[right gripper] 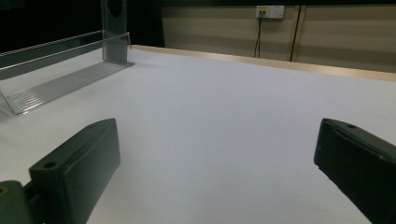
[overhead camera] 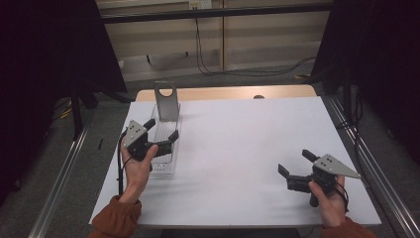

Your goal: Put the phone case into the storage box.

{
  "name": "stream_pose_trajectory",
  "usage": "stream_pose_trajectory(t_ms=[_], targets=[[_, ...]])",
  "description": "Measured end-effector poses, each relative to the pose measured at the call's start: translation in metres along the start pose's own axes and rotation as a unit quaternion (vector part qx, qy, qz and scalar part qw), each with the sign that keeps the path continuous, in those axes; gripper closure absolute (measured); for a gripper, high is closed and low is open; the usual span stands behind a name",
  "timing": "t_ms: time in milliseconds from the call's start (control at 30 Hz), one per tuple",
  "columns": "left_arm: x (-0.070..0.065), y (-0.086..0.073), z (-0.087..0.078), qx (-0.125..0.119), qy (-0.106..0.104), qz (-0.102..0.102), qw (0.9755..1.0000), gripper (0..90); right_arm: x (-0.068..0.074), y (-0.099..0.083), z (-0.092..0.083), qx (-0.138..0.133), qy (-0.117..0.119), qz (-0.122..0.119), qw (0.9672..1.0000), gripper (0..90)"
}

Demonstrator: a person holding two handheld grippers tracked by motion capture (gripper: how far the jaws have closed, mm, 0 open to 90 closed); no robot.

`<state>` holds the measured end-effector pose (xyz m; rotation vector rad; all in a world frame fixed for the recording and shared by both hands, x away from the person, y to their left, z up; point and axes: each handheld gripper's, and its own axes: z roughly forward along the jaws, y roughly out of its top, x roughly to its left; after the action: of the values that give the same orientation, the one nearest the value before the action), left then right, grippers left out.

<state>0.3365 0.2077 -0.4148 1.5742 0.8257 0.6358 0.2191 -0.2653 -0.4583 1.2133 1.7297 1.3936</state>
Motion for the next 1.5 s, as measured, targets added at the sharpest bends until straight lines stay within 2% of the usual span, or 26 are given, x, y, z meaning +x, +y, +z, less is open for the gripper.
stream_pose_trajectory(t_ms=[267,367,467,567,633,767,800,867,900,933,967,1000,1033,1100,1200,1400,1433,1467,1500], targets=[[-0.005,-0.011,-0.021,-0.005,0.007,-0.003,1.0,4.3,-0.003,-0.001,-0.004,-0.004,-0.014,-0.005,0.9999,0.3],[-0.006,-0.014,-0.031,-0.009,0.003,-0.007,0.9999,4.3,-0.006,-0.002,-0.008,-0.001,-0.021,-0.001,0.9998,0.6],[-0.008,-0.017,-0.042,-0.01,0.01,-0.009,0.9999,4.3,-0.007,-0.003,-0.009,-0.003,-0.026,0.002,0.9996,0.6],[-0.009,-0.024,-0.052,-0.007,0.008,-0.006,0.9999,4.3,-0.009,-0.004,-0.012,-0.003,-0.034,0.004,0.9994,0.7],[-0.009,-0.029,-0.059,-0.005,0.019,-0.003,0.9998,4.3,-0.011,-0.004,-0.015,-0.001,-0.034,0.005,0.9994,0.7],[-0.008,-0.033,-0.067,-0.004,0.029,-0.01,0.9995,4.2,-0.013,-0.005,-0.018,-0.001,-0.039,0.002,0.9992,0.7],[-0.008,-0.034,-0.07,-0.003,0.023,-0.007,0.9997,4.1,-0.013,-0.005,-0.019,-0.001,-0.04,0.002,0.9992,0.7],[-0.009,-0.036,-0.075,0.006,0.031,-0.002,0.9995,4.1,-0.013,-0.006,-0.02,0.0,-0.042,0.004,0.9991,0.7],[-0.01,-0.037,-0.078,0.004,0.028,-0.004,0.9996,4.1,-0.013,-0.006,-0.021,-0.001,-0.042,0.003,0.9991,0.8],[-0.009,-0.038,-0.081,0.004,0.036,-0.003,0.9993,4.1,-0.013,-0.006,-0.021,-0.001,-0.042,0.001,0.9991,0.8],[-0.009,-0.039,-0.083,0.002,0.035,-0.005,0.9994,4.0,-0.013,-0.006,-0.022,0.0,-0.041,0.007,0.9991,0.8],[-0.008,-0.039,-0.086,0.005,0.041,-0.004,0.9991,4.1,-0.013,-0.006,-0.023,0.0,-0.039,0.0,0.9992,0.7],[-0.008,-0.04,-0.088,0.004,0.047,-0.011,0.9988,4.0,-0.013,-0.006,-0.023,0.002,-0.042,-0.001,0.9991,0.8],[-0.008,-0.042,-0.091,0.005,0.041,-0.015,0.999,3.8,-0.012,-0.007,-0.026,0.002,-0.039,0.001,0.9993,0.8],[-0.006,-0.045,-0.097,0.016,0.042,0.003,0.999,3.7,-0.012,-0.008,-0.027,0.001,-0.041,-0.001,0.9992,0.8],[-0.002,-0.053,-0.11,0.025,0.062,-0.003,0.9978,3.8,-0.013,-0.01,-0.033,0.003,-0.044,0.0,0.999,0.9],[-0.003,-0.053,-0.111,0.027,0.066,-0.009,0.9974,3.8,-0.013,-0.01,-0.034,0.003,-0.045,0.001,0.999,0.9],[-0.004,-0.054,-0.113,0.028,0.073,-0.009,0.9969,3.8,-0.014,-0.011,-0.034,0.004,-0.047,0.001,0.9989,1.0],[-0.005,-0.055,-0.115,0.032,0.069,-0.004,0.9971,3.7,-0.015,-0.011,-0.035,0.003,-0.048,0.0,0.9989,1.0]])
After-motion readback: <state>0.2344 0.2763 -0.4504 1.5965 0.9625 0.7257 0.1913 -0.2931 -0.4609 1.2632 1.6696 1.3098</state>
